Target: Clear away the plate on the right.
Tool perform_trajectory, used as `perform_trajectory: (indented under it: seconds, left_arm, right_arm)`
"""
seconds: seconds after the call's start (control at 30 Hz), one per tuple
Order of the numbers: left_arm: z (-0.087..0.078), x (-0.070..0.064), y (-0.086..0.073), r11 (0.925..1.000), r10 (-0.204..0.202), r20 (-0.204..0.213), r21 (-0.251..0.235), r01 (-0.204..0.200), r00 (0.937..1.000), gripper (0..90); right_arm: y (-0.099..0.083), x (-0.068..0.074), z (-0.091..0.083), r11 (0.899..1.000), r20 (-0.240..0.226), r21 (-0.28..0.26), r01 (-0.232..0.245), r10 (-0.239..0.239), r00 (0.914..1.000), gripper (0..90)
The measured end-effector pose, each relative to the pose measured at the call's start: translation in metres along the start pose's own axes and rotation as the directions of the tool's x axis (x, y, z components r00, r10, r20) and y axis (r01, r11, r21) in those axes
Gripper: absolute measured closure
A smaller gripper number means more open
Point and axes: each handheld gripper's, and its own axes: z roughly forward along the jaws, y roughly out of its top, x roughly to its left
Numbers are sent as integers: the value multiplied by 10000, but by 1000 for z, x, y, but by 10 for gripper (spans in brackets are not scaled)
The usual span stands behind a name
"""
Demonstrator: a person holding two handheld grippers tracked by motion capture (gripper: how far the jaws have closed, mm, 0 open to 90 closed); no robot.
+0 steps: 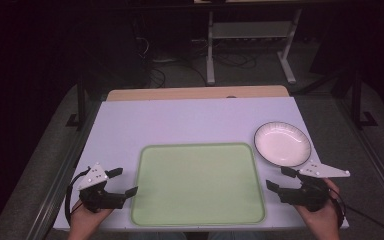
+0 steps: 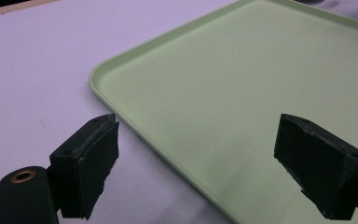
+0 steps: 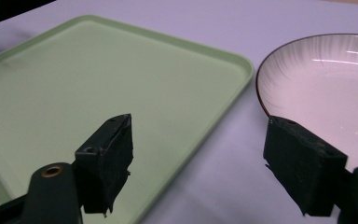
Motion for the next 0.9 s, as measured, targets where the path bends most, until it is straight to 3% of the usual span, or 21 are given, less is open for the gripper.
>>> perform_trajectory:
  seconds: [0.47, 0.63, 0.8, 0.9]
  left_arm:
    - [0, 1, -1, 10000, -28, -71, 33, 28, 10000, 136]
    - [0, 1, -1, 10000, -45, -48, 40, 45, 10000, 136]
    - [-1, 2, -2, 10000, -83, -45, 15, 83, 10000, 136]
    - [-1, 2, -1, 10000, -74, -52, 12, 74, 10000, 135]
  right_arm:
    - [-15, -24, -23, 9981, 416, 209, -578, 569, 9975, 230]
    - [-18, -41, -31, 9900, 401, -3, -1409, 1408, 9892, 229]
    - [-19, -52, -36, 9843, 574, -121, -1762, 1766, 9826, 221]
    - [-17, -63, -41, 9758, 685, -96, -2185, 2186, 9734, 202]
